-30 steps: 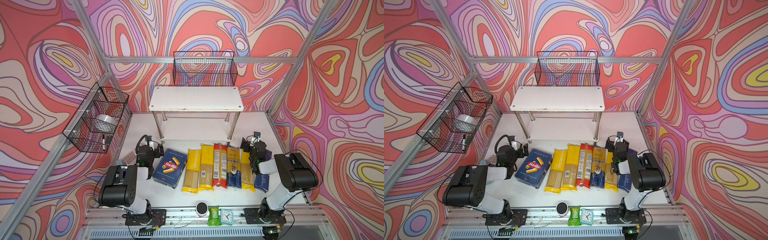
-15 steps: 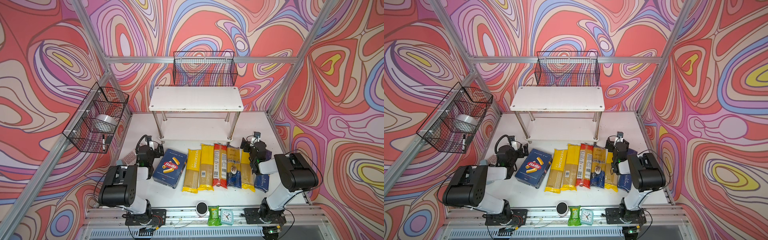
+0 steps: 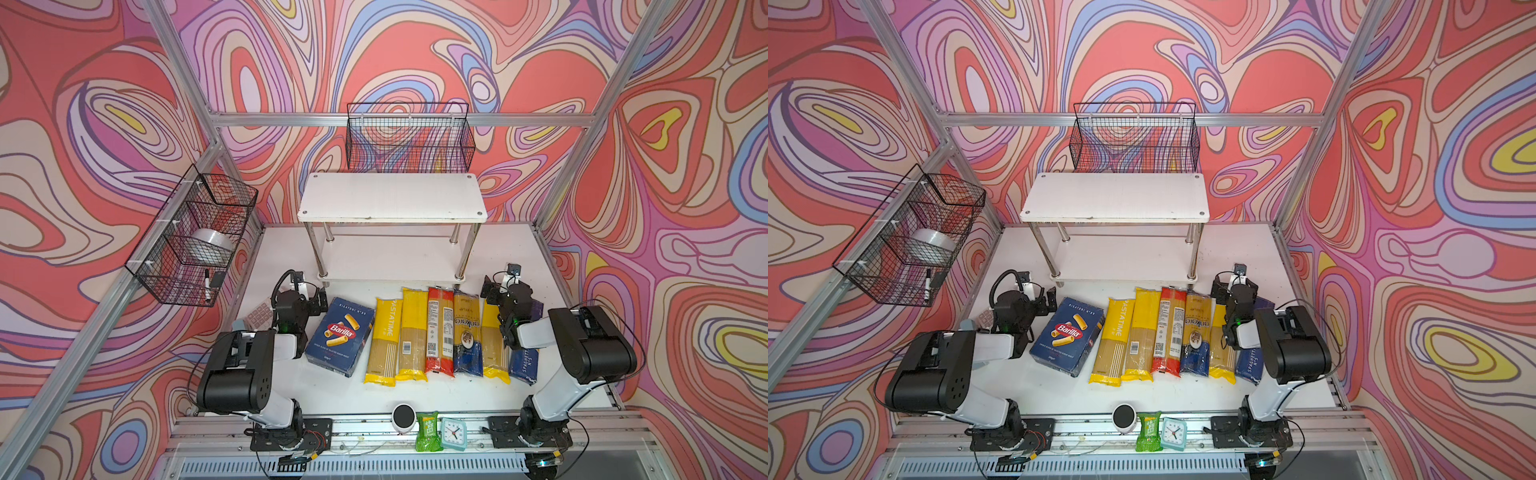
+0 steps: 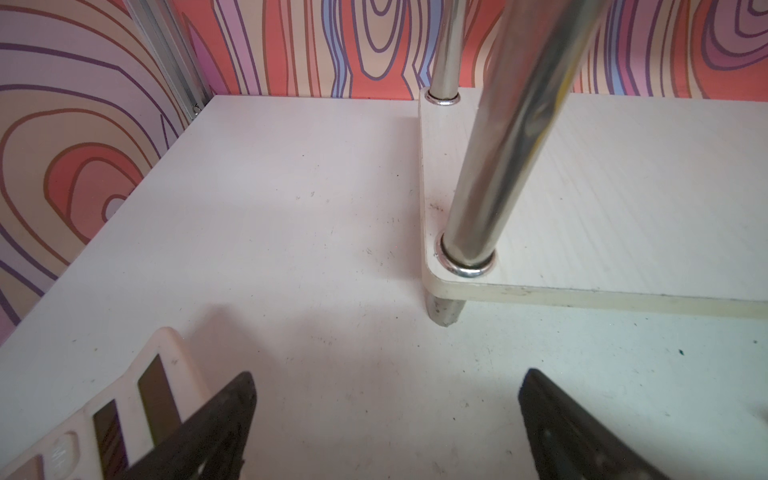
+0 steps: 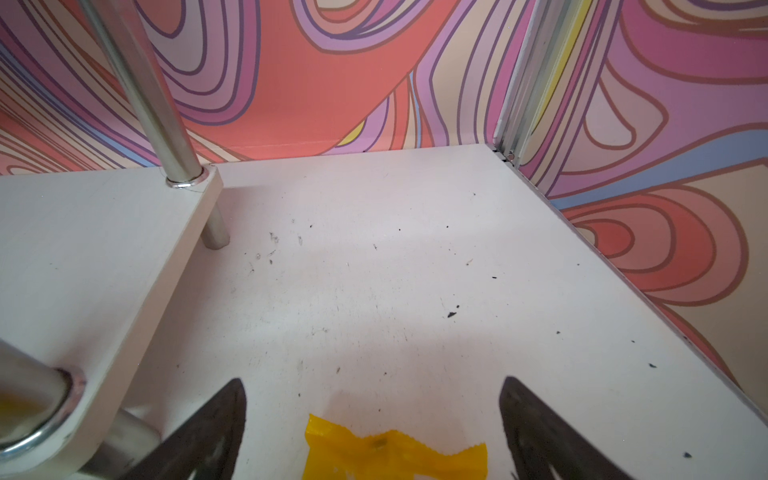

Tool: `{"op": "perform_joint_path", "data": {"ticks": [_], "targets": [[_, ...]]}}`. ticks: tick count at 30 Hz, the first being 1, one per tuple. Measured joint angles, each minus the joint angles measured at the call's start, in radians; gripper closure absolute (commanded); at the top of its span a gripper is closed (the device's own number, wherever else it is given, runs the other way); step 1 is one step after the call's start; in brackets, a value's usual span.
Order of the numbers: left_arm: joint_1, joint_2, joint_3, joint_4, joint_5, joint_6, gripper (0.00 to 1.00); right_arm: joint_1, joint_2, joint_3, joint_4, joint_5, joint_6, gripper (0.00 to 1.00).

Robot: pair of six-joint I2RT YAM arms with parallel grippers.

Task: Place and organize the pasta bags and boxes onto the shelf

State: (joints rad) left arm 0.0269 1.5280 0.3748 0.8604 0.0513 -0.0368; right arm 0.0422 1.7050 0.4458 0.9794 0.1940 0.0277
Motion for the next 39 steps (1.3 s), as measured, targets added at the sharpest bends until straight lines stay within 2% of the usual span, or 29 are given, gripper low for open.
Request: {"op": "perform_joint_path", "data": {"ticks": [6, 9, 15, 20, 25, 28, 33, 39], "targets": [[0.0, 0.0, 0.001, -0.002, 0.002, 0.001, 0.0, -0.002, -0.014, 0.01, -0.051, -0.011, -0.005, 0.08], [0.0, -0.013, 0.014, -0.041, 0.016, 0.011, 0.0, -0.002, -0.092, 0.071, -0.223, -0.008, -0.002, 0.1], [-0.008, -0.204, 0.146, -0.337, 0.048, -0.005, 0.0, -0.001, -0.332, 0.296, -0.578, -0.065, 0.072, 0.15], [-0.029, -0.375, 0.207, -0.453, 0.111, -0.055, 0.0, 0.022, -0.443, 0.39, -0.87, -0.099, 0.156, 0.16], [-0.08, -0.481, 0.207, -0.583, 0.177, -0.121, 0.0, 0.119, -0.468, 0.426, -1.177, -0.089, 0.186, 0.16], [-0.122, -0.525, 0.195, -0.633, 0.178, -0.132, 0.0, 0.153, -0.481, 0.443, -1.308, -0.1, 0.2, 0.16], [-0.172, -0.607, 0.1, -0.64, 0.203, -0.114, 0.0, 0.154, -0.505, 0.453, -1.444, -0.123, 0.23, 0.15], [-0.172, -0.565, 0.081, -0.655, 0.262, -0.113, 0.0, 0.154, -0.511, 0.454, -1.543, -0.19, 0.269, 0.16]]}}
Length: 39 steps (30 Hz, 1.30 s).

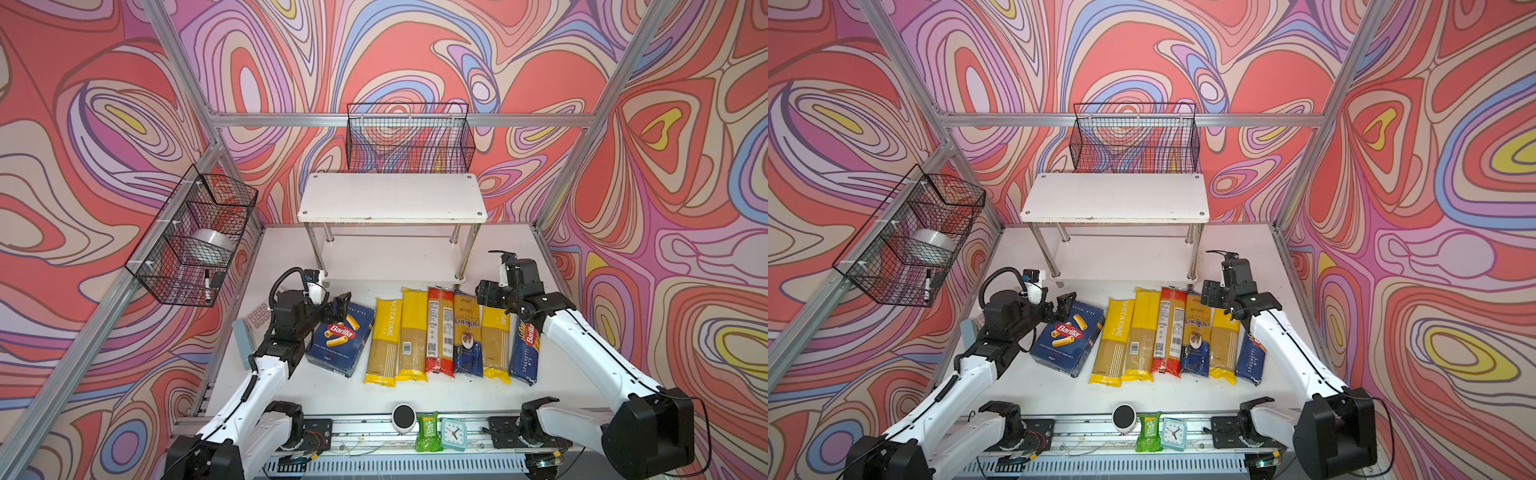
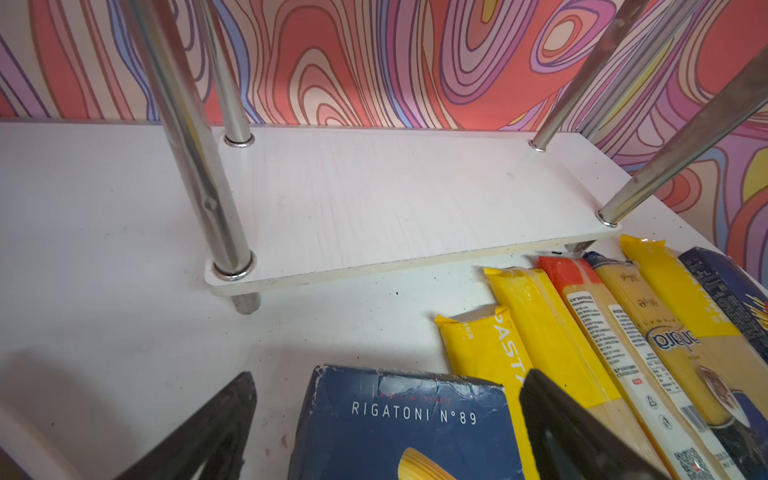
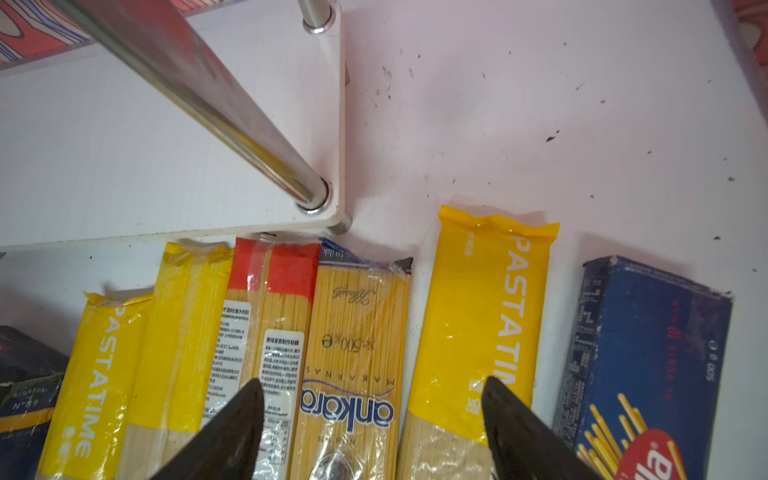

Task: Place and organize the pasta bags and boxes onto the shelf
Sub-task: 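Move right gripper over the Ankara bag while left gripper moves over Rigatoni box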

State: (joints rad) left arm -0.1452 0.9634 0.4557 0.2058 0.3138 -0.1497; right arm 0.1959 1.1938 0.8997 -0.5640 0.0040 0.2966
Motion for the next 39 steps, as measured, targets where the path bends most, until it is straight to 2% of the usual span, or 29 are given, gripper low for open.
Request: {"op": "perform_joint_path", "data": {"ticks": [9, 17, 39], "targets": [[0.0, 0.013, -0.041, 0.018, 0.03, 0.019, 0.0, 0.016, 0.0, 0.0, -0.101, -0.07, 0.02, 0.16], [0.0, 0.034, -0.052, 0.026, 0.047, 0.037, 0.0, 0.075, 0.025, -0.035, -0.087, -0.101, 0.074, 0.17], [0.0, 0.087, -0.028, 0.022, 0.075, 0.049, 0.0, 0.162, 0.183, -0.112, -0.065, -0.061, 0.203, 0.17]]}}
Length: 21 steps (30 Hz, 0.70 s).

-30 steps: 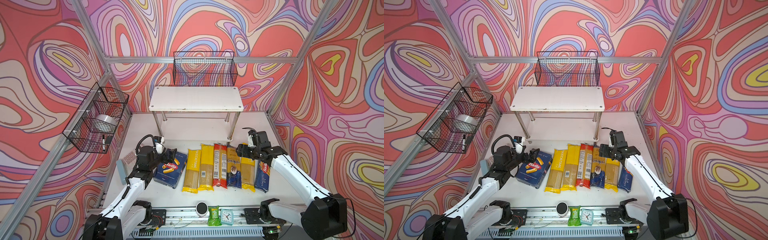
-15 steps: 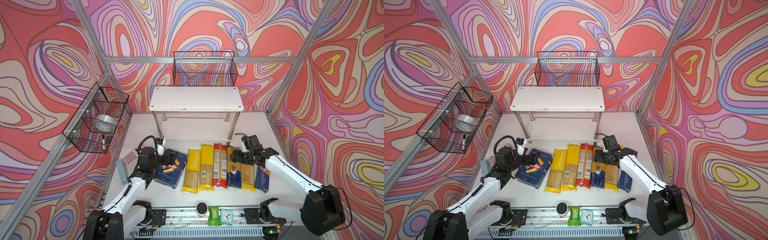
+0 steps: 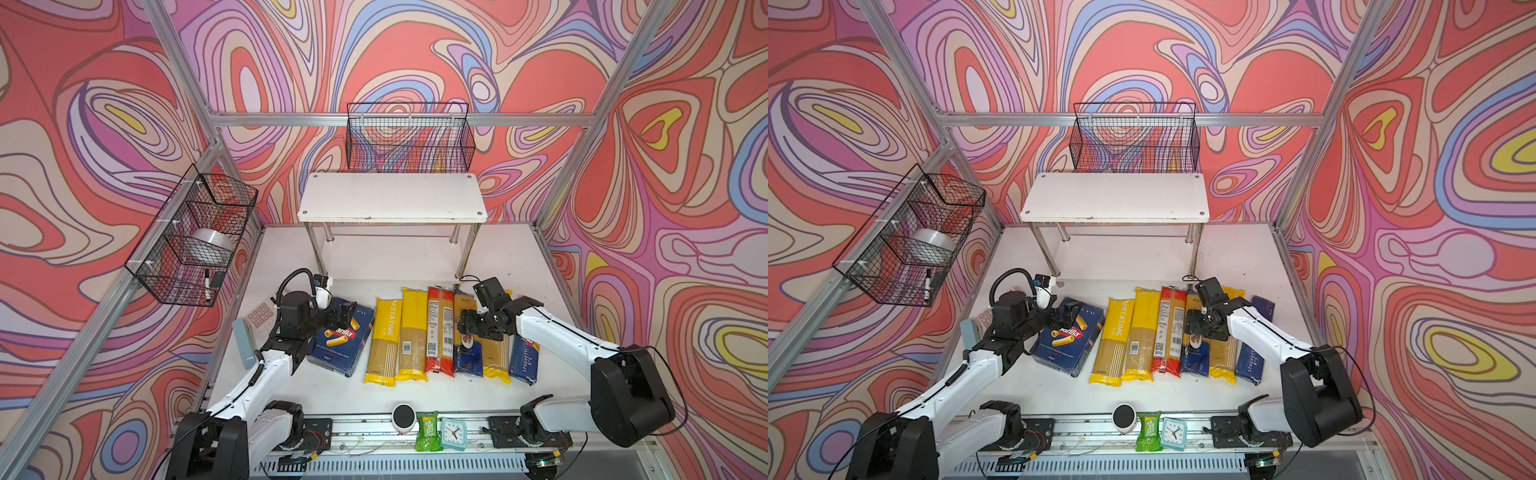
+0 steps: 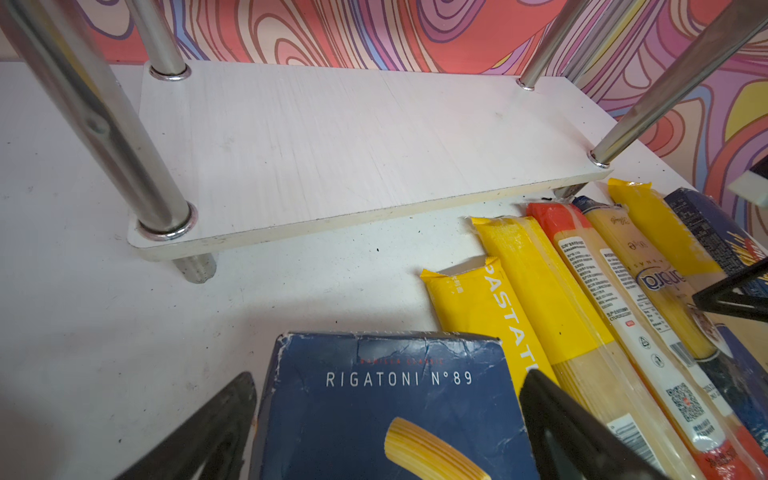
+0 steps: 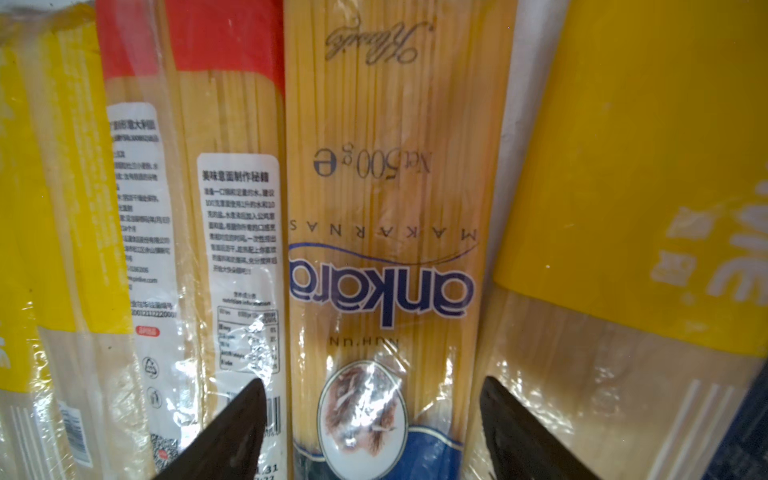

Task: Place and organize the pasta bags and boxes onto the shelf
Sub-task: 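Move right gripper over the Ankara bag while left gripper moves over Rigatoni box, then lower the right gripper onto the Ankara spaghetti bag and close on it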

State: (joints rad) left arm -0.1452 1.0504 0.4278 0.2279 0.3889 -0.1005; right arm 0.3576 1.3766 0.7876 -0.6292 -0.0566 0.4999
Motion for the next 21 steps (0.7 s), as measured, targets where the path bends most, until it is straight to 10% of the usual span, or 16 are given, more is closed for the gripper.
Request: {"op": "perform_joint_path", "data": {"ticks": [21], "targets": [[0.0, 0.013, 0.013, -0.008, 0.013, 0.003, 0.0, 0.019, 0.09, -0.001, 0.033, 0.044, 0.042, 0.16]]}}
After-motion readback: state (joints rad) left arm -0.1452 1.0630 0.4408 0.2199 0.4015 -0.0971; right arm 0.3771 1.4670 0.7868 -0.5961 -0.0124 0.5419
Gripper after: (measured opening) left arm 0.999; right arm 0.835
